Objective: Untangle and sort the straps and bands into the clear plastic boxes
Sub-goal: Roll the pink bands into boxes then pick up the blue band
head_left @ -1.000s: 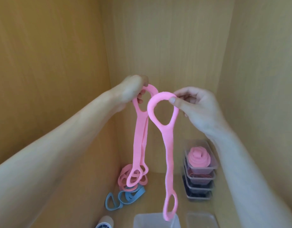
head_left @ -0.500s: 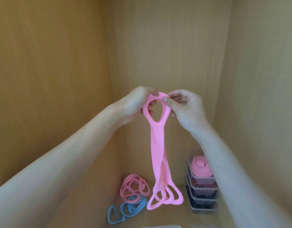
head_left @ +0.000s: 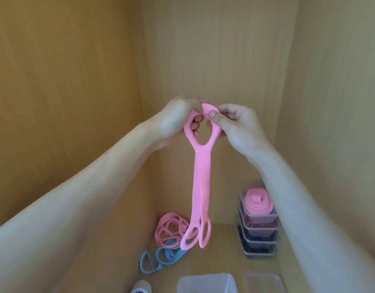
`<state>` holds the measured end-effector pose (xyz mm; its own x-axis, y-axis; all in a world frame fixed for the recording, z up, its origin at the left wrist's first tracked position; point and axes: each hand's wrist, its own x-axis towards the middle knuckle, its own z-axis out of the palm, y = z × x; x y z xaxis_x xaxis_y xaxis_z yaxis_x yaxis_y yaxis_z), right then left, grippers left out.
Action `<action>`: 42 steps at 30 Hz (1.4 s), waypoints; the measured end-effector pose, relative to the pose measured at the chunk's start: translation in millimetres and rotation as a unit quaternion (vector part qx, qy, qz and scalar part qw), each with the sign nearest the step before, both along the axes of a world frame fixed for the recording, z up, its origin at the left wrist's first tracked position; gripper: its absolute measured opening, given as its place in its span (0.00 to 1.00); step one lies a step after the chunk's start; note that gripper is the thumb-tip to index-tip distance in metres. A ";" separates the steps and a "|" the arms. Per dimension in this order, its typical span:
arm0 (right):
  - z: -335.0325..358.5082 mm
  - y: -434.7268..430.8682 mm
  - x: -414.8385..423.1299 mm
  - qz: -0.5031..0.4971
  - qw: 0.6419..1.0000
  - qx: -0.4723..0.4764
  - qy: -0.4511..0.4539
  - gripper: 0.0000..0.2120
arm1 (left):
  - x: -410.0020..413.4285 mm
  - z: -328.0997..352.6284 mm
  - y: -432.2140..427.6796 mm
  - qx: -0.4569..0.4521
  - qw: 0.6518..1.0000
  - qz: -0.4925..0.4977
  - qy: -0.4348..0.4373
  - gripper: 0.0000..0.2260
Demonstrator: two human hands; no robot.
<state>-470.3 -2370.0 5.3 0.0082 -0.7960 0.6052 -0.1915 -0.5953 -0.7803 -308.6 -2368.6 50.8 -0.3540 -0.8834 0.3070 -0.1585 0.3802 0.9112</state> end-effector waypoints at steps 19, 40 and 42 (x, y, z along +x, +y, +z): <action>73.1 -2.1 -7.6 -0.026 0.996 -0.054 -0.067 0.03 | -17.0 -58.8 -5.5 0.086 0.989 -0.102 -0.057 0.23; 30.8 -58.8 -69.3 -0.174 0.955 0.108 -0.213 0.12 | -7.4 -27.3 0.4 0.084 0.991 -0.081 0.069 0.23; 4.8 -63.8 -74.1 -0.169 0.946 0.162 -0.223 0.09 | -5.6 -21.9 0.5 0.064 0.992 -0.081 0.065 0.20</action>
